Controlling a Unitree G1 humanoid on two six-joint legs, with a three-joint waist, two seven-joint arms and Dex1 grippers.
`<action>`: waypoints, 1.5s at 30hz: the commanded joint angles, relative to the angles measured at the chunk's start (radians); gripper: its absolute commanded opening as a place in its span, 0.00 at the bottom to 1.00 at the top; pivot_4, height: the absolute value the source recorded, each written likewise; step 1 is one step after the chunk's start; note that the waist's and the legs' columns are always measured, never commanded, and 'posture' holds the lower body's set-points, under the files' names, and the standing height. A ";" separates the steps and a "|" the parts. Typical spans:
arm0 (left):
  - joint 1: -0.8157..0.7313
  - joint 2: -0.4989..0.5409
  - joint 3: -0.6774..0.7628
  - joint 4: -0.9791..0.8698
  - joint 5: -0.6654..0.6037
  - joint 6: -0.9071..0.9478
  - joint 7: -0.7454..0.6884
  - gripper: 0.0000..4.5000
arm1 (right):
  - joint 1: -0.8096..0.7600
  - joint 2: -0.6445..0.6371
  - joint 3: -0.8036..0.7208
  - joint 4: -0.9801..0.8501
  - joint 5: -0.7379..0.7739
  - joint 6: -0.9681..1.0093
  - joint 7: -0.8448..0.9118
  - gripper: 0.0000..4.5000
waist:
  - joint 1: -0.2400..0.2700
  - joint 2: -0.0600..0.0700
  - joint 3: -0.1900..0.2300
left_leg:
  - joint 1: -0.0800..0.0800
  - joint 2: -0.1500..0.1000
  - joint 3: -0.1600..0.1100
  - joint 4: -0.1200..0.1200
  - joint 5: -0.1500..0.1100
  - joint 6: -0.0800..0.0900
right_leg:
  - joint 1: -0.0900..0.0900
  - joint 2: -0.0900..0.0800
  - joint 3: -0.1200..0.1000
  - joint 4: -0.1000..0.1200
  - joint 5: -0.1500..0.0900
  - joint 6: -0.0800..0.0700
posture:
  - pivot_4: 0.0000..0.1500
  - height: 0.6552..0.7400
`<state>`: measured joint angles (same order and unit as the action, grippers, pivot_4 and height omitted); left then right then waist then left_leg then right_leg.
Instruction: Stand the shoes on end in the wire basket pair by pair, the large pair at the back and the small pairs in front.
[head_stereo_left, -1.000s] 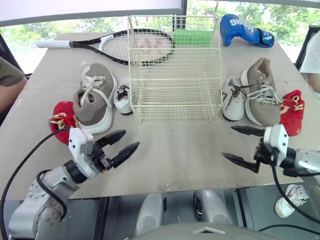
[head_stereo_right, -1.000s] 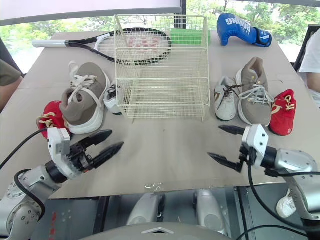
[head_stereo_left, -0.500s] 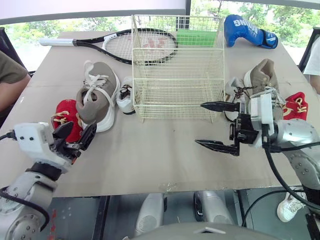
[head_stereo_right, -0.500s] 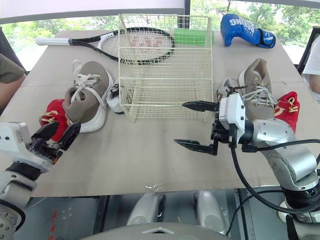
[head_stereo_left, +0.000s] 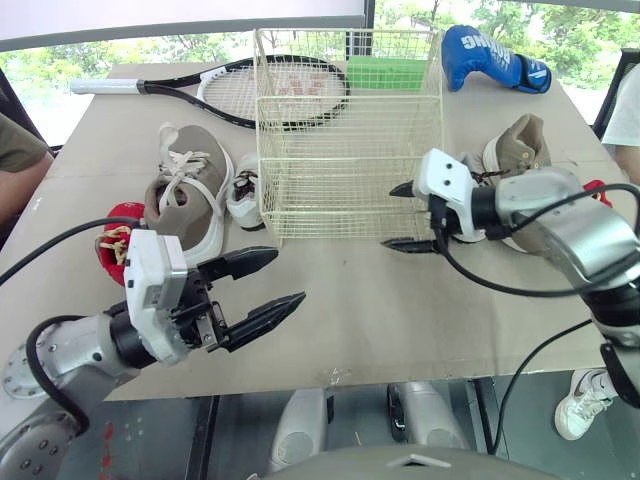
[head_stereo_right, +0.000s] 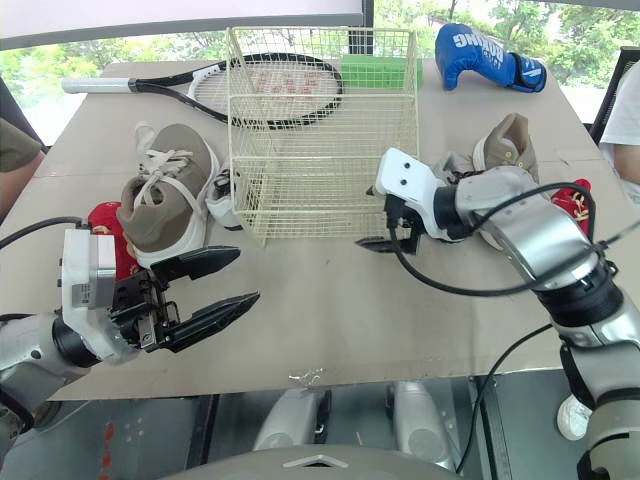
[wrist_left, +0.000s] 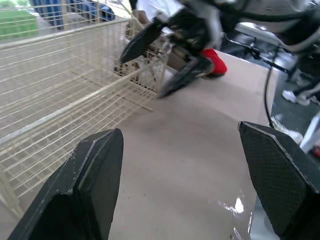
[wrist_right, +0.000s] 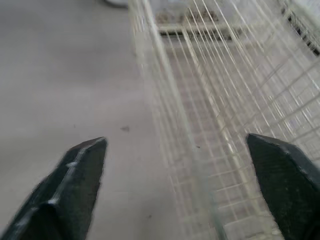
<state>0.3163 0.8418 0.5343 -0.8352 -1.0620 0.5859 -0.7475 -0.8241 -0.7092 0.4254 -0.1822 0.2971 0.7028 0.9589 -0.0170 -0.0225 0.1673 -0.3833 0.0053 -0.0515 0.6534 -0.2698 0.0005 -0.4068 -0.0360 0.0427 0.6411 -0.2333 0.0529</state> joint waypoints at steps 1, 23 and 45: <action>0.018 -0.022 -0.007 -0.004 0.030 -0.031 -0.013 0.89 | -0.043 0.009 0.046 0.060 -0.078 -0.038 0.046 0.50 | 0.000 -0.001 -0.001 | 0.000 0.000 0.000 0.000 0.000 0.000 | 0.000 0.000 0.000 0.000 0.000 0.000 | 1.00 1.00; 0.103 -0.124 -0.074 -0.023 0.149 -0.097 -0.002 0.89 | 0.097 -0.030 -0.046 -0.271 0.010 0.033 0.102 0.02 | 0.001 0.000 0.000 | -0.002 0.000 -0.003 0.000 0.000 0.000 | -0.002 -0.001 -0.002 0.001 0.000 0.000 | 1.00 1.00; 0.245 -0.182 -0.021 -0.055 0.195 -0.157 0.019 0.89 | 0.057 0.087 -0.014 -0.207 -0.057 0.002 0.107 0.02 | -0.022 -0.001 0.000 | 0.000 0.001 -0.005 -0.001 0.000 0.000 | -0.002 0.000 0.000 0.002 0.000 0.000 | 1.00 1.00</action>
<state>0.5571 0.6625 0.4841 -0.8586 -0.8699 0.4533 -0.7316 -0.7433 -0.6302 0.4168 -0.3622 0.2358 0.6682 1.0881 -0.0387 -0.0230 0.1671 -0.3834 0.0062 -0.0562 0.6529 -0.2698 0.0004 -0.4090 -0.0363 0.0429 0.6429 -0.2332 0.0529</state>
